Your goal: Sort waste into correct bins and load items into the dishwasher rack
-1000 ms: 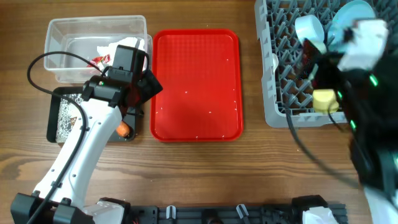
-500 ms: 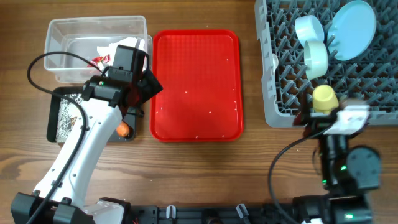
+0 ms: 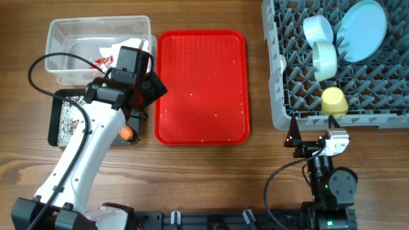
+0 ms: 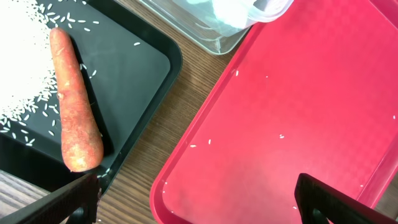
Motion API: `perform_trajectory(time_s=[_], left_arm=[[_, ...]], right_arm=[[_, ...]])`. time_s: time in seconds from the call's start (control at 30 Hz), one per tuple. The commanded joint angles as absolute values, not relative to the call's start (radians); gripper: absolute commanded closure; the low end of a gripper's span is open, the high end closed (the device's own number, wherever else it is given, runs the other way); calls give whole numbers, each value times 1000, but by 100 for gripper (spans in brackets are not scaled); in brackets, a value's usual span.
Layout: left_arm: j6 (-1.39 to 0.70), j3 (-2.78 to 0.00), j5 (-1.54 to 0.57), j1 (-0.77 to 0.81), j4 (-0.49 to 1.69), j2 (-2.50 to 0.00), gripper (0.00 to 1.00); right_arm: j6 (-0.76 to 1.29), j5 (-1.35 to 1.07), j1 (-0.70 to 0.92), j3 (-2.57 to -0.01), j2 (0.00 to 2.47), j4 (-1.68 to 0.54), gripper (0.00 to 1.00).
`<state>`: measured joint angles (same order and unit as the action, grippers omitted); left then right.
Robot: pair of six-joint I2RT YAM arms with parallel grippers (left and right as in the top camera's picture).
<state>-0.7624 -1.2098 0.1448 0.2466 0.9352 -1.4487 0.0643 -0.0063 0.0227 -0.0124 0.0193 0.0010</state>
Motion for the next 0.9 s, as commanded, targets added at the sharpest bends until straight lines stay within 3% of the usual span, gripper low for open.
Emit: perform_trajectory(time_s=[0.0,0.37,0.43,0.6,0.73,0.87], left_arm=[[-767,-1210,158,245,933,-1452,0],[-763,-1210,189,244,934,-1452,0],[-666,-1210,200,244,924,-1452,0],[-299,-1208,128,242,655,-1374,0],[-268,-1089,100,171,534,-1190,0],[-268,-690,-45,10,257,-856,0]], right_arm=[[82,-25,19,-5,14,7,0],[81,-25,19,-5,14,7,0],[81,-24,19,-5,14,7,0],[81,-25,19,-5,14,7,0],[81,-25,19,-5,14,7,0],[81,-25,19,-5,14,7,0]])
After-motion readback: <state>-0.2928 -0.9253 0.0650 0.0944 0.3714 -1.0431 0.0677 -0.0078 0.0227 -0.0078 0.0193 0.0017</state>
